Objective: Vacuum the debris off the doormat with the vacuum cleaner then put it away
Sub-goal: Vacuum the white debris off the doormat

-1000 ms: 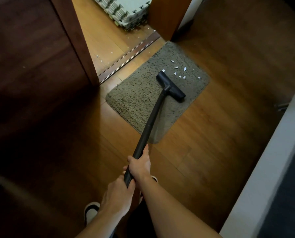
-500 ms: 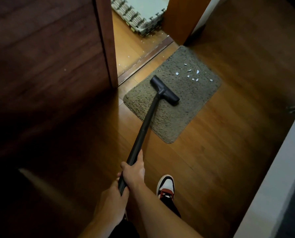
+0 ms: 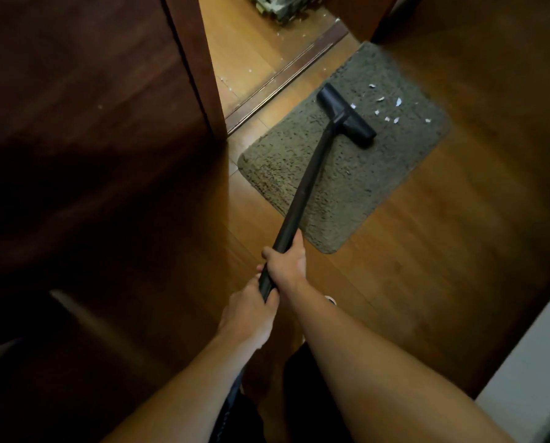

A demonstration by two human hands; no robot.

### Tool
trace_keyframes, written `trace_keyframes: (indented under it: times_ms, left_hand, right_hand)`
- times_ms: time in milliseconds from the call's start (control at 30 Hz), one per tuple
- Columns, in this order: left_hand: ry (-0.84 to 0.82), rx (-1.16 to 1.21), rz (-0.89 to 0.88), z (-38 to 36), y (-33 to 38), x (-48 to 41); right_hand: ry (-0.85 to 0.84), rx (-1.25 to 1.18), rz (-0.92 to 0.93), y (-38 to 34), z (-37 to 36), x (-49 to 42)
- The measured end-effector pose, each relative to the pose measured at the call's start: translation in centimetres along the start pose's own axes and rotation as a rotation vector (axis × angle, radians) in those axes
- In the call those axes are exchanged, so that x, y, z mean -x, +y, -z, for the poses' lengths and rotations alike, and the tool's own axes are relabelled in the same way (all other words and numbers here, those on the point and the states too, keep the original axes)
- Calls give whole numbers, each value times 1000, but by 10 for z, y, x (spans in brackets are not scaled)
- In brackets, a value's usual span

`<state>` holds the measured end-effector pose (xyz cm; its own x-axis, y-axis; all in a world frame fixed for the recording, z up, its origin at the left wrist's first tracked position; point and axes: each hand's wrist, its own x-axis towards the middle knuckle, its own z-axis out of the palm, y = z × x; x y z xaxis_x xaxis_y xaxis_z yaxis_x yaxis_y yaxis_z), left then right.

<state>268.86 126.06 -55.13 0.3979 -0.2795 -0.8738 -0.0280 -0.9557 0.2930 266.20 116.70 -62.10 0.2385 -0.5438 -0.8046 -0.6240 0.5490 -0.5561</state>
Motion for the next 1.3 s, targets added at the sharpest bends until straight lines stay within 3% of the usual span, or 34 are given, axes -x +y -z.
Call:
trace_keyframes:
  times_ms: [367, 567, 1300]
  left_hand:
    - [20, 131, -30, -20, 62, -50]
    - [-40, 336, -50, -32, 76, -67]
    - [-112, 316, 31, -11, -54, 22]
  right_hand:
    - [16, 47, 24, -38, 45, -65]
    - [4, 61, -12, -45, 62, -88]
    - [-53, -110, -153, 40, -13, 44]
